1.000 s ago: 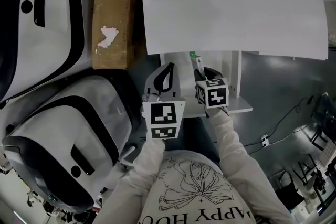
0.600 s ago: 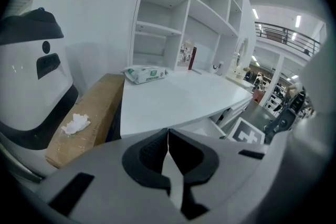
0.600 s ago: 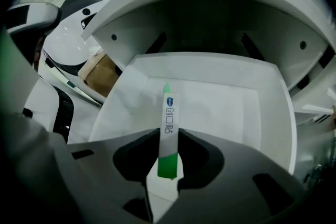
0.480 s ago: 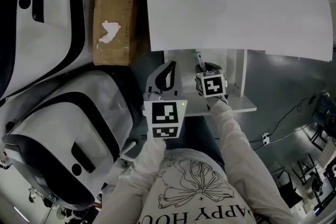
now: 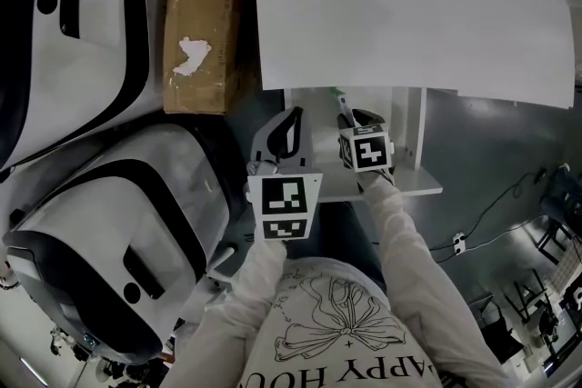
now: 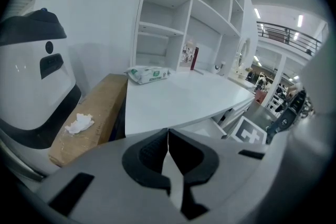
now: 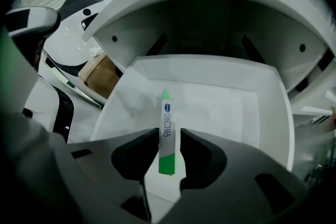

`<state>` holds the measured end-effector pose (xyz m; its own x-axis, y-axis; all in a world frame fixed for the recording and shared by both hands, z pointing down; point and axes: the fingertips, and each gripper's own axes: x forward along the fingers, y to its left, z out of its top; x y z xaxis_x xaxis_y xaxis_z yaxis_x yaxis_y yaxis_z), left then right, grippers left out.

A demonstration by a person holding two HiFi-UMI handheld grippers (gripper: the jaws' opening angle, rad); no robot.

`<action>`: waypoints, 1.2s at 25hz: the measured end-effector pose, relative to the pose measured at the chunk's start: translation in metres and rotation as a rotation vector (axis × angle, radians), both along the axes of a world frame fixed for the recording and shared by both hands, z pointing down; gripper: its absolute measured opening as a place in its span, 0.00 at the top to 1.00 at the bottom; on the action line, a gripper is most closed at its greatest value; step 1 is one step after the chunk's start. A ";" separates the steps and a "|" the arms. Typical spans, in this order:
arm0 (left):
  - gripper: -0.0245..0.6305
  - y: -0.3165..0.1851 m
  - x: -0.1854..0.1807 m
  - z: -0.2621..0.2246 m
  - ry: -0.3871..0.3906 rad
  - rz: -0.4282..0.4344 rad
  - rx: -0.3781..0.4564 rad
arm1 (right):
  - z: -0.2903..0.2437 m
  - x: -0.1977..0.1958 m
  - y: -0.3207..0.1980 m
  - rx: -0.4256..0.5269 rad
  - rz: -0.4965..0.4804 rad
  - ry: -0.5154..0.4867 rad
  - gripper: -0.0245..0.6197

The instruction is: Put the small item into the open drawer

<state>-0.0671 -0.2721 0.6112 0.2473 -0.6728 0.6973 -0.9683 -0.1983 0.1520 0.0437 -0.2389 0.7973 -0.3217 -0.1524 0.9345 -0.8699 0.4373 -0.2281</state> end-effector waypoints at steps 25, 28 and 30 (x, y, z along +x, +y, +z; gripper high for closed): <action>0.95 0.000 0.029 -0.211 -0.019 -0.016 0.403 | -0.349 0.029 -0.044 0.711 0.154 -0.255 0.90; 0.95 0.003 0.030 -0.235 -0.029 -0.025 0.453 | -0.378 0.035 -0.043 0.767 0.167 -0.278 0.91; 0.95 0.006 0.030 -0.249 -0.034 -0.034 0.478 | -0.394 0.039 -0.041 0.800 0.174 -0.287 0.91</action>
<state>-0.0372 -0.2657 0.3624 0.2018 -0.9274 0.3151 -0.9783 -0.2062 0.0196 0.0828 -0.2803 0.4031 -0.4392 -0.7982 0.4122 -0.8955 0.4257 -0.1298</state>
